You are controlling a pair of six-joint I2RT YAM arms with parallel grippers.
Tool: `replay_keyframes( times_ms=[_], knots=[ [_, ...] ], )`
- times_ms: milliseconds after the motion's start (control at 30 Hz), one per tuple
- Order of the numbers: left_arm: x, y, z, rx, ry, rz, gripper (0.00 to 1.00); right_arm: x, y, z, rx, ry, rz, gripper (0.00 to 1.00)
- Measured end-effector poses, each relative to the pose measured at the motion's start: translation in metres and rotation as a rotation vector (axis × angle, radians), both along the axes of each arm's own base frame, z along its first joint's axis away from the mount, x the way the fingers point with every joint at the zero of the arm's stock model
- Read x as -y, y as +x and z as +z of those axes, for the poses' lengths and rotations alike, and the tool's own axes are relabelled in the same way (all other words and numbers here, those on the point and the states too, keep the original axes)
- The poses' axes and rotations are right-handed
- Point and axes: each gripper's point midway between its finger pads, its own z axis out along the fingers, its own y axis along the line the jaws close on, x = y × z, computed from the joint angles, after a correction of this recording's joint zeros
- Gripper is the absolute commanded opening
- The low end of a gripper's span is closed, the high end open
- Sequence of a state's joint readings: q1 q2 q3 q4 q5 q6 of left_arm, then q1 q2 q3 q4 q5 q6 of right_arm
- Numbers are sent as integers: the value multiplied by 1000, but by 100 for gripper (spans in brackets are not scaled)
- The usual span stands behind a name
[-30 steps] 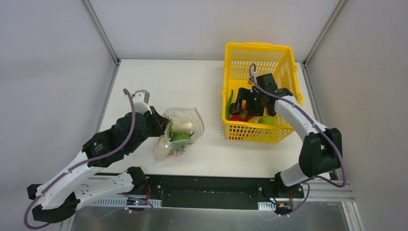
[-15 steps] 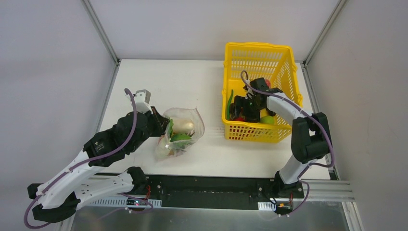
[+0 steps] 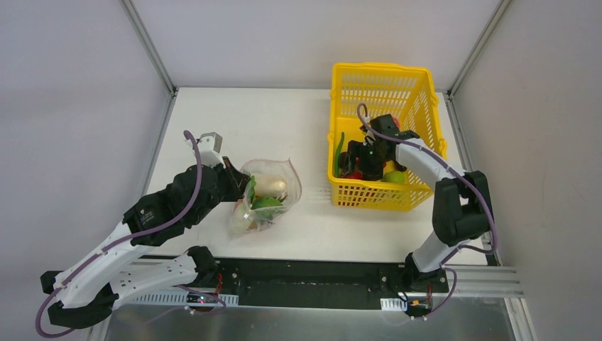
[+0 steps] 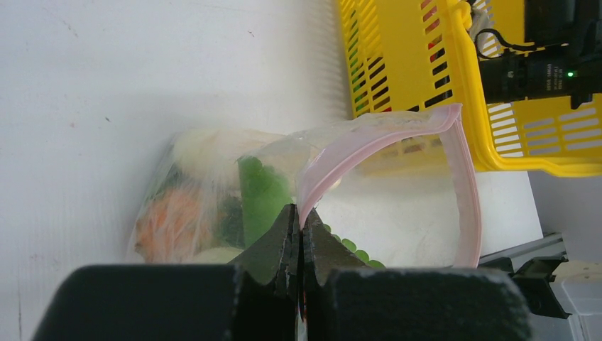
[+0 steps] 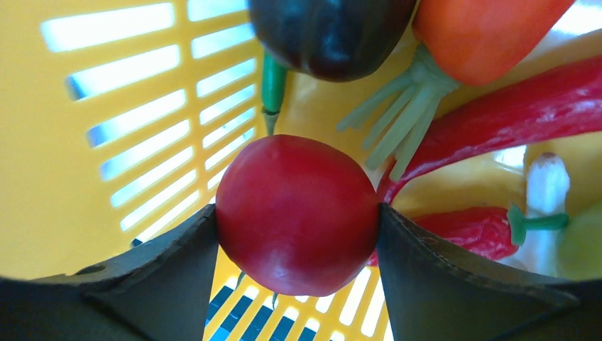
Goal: Place the food in the zip-top bag and seal the zipper
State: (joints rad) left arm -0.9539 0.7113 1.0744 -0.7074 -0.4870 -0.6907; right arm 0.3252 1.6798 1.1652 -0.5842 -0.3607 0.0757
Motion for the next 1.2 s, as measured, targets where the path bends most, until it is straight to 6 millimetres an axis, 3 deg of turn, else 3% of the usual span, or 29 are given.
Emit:
replay_keyframes(
  times_ms=[133, 333, 500, 633, 767, 833, 1033, 1200],
  knots=[
    [0, 0, 0, 0, 0, 0, 0, 2, 3, 31, 97, 21, -27, 47],
    [1, -1, 0, -3, -2, -6, 0, 10, 9, 110, 370, 77, -101, 47],
    [1, -1, 0, -3, -2, -7, 0, 8, 0, 171, 536, 196, -146, 47],
    [1, -1, 0, -3, -2, -8, 0, -6, -15, 215, 616, 356, -129, 47],
    [3, -1, 0, -5, -4, -13, 0, -32, -37, 251, 658, 514, -44, 47],
    [5, 0, 0, -5, -5, -14, 0, -56, -56, 264, 662, 590, 50, 47],
    [9, -1, -2, -15, -6, -31, 0, -125, -123, 269, 619, 664, 340, 48],
    [10, -1, -2, -16, -7, -34, 0, -162, -147, 269, 685, 615, 458, 53]
  ],
)
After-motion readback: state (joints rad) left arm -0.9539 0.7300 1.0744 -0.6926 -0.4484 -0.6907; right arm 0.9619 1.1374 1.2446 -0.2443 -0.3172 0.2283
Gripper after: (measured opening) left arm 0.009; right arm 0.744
